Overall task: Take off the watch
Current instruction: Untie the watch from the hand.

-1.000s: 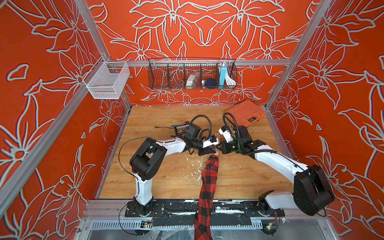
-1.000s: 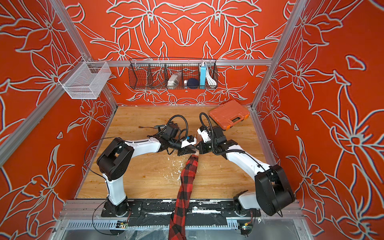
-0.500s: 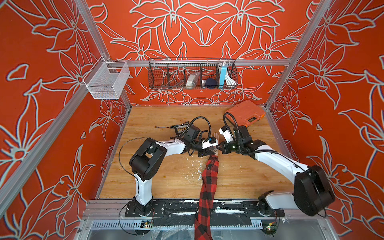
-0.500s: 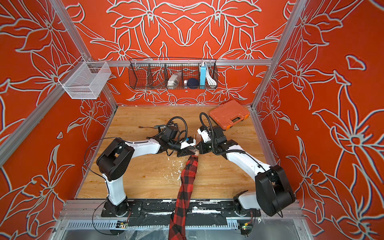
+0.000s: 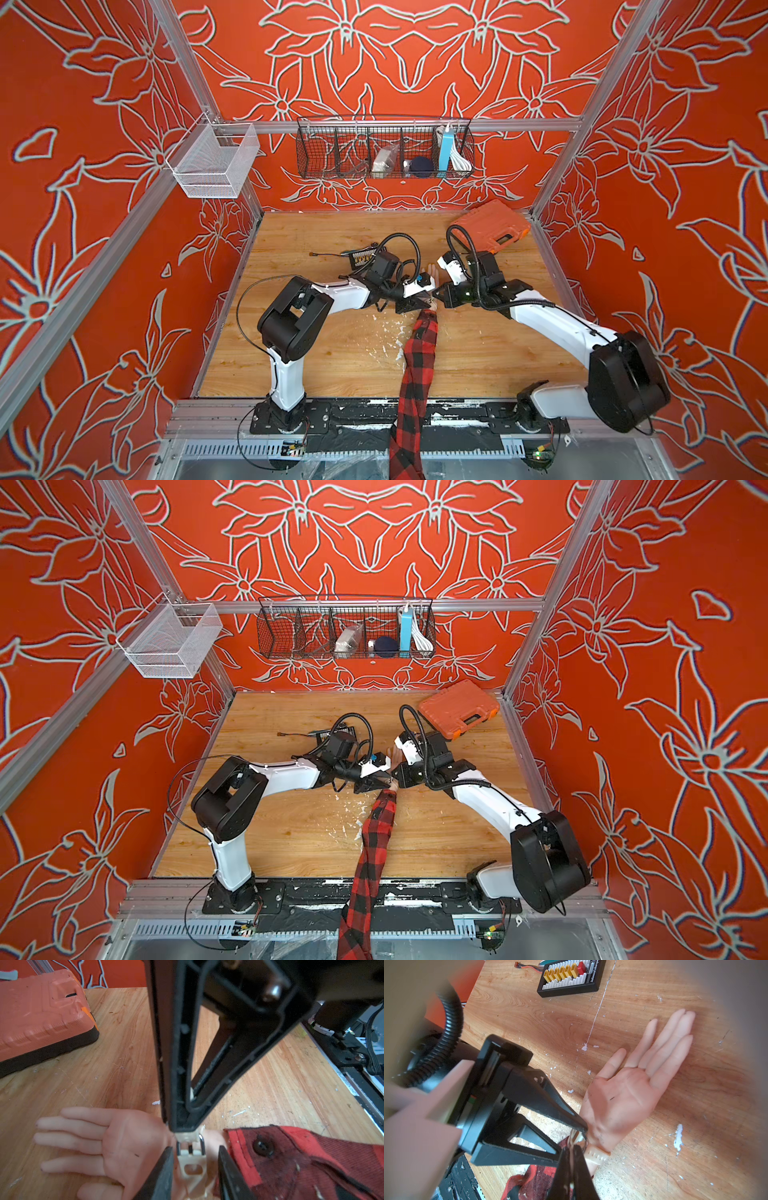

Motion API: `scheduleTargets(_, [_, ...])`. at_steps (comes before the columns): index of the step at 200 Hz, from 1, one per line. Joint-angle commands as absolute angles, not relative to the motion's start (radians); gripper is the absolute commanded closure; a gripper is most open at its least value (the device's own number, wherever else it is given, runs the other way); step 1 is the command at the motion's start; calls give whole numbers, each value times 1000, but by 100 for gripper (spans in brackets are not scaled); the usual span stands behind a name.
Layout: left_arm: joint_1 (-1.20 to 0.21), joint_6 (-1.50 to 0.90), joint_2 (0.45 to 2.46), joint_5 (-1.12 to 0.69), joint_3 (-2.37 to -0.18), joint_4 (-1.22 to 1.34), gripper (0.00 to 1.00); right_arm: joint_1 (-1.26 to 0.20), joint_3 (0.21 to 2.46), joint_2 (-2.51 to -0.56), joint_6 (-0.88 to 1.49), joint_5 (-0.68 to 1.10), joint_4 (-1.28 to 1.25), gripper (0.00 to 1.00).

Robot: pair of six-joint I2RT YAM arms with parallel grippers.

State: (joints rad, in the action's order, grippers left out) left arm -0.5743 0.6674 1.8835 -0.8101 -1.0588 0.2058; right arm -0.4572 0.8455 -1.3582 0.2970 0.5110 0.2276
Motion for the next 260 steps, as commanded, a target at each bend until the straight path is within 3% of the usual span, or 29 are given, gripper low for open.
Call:
scheduleTargets(1, [-566, 664, 1841, -836, -1046, 239, 63, -449, 870, -1325, 288, 534, 164, 100])
scheduleTargets(37, [-562, 664, 1829, -835, -1036, 245, 63, -449, 870, -1325, 290, 534, 162, 100])
scheduleTargets(124, [-557, 655, 1861, -850, -1075, 206, 76, -449, 871, -1324, 293, 538, 159, 100])
scheduleTargets(223, [-586, 749, 1899, -882, -1159, 29, 78, -449, 877, -1331, 310, 548, 138, 100])
scheduleTargets(260, [-592, 744, 1919, -860, -1188, 8, 73, -449, 888, -1335, 314, 557, 137, 100])
